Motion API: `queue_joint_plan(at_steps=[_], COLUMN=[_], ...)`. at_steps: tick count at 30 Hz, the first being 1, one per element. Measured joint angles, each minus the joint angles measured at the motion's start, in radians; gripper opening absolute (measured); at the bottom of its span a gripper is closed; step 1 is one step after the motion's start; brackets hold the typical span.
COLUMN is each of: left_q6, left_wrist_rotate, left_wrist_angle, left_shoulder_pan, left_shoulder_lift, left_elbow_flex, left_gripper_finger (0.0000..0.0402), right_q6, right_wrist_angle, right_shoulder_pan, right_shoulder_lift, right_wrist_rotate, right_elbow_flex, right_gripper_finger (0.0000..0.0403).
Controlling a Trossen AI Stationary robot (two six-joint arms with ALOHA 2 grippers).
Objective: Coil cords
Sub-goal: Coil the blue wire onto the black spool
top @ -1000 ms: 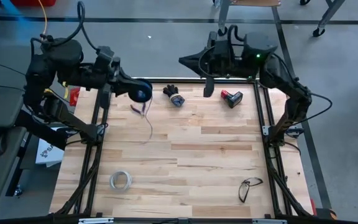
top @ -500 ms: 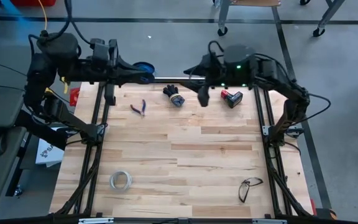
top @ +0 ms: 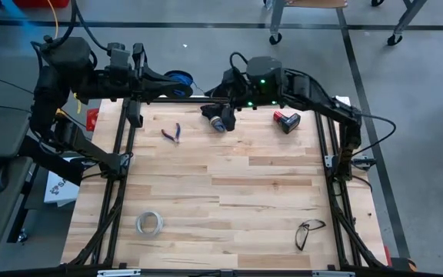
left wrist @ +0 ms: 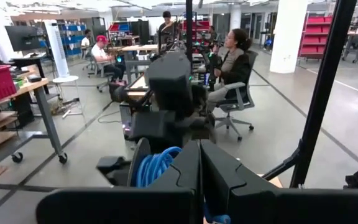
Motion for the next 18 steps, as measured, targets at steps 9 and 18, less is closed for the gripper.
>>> queue_joint_plan(at_steps=[9,18], left_q6=[0.0,0.018], left_wrist_rotate=[0.007,0.008], left_wrist_angle=[0.002,0.008], left_shoulder_pan=[0.0,0.0], left_shoulder_lift=[0.0,0.0], left_elbow_flex=[0.0,0.0], left_gripper_finger=[0.0001,0.0001], right_q6=[-0.036,-0.006], right_wrist_angle=[0.007,0.015], right_shoulder_pan=[-0.018,-0.017], right_shoulder_lift=[0.024,0.023], right_wrist_rotate=[0.081,-0.051], right_elbow_flex=[0.0,0.0], right_gripper_finger=[0.0233,0.0233])
